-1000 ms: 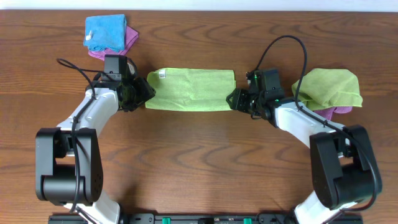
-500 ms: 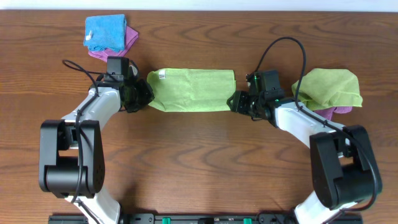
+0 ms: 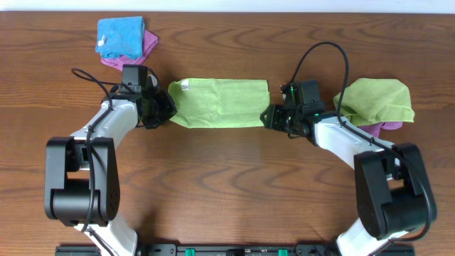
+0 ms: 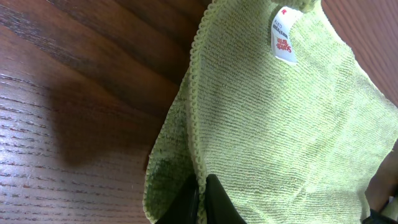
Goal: Fold the cloth
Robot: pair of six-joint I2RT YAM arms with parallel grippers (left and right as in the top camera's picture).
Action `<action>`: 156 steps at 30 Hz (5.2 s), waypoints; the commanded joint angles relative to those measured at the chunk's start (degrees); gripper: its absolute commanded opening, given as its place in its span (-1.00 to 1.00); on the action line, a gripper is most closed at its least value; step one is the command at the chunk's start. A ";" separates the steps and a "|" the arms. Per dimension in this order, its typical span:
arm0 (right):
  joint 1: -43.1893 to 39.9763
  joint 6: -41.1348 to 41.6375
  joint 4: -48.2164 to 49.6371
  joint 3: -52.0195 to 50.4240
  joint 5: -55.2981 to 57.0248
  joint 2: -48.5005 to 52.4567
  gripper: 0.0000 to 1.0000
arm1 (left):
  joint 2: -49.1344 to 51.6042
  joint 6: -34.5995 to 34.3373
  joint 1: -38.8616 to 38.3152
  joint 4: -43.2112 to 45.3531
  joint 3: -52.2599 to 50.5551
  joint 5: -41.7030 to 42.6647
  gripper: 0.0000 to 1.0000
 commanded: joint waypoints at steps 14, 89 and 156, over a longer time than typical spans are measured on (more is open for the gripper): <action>-0.24 -0.74 0.02 0.02 -3.41 0.55 -0.97 | 0.37 0.24 -0.22 -0.07 -0.28 1.73 -0.88; -0.72 -13.46 -15.41 0.02 3.41 -6.49 0.13 | -6.88 9.16 -0.72 -12.04 1.33 1.07 -0.88; 3.37 -5.60 2.91 0.50 2.34 0.15 -0.97 | 4.66 5.31 -6.99 -1.86 1.33 -5.33 -0.88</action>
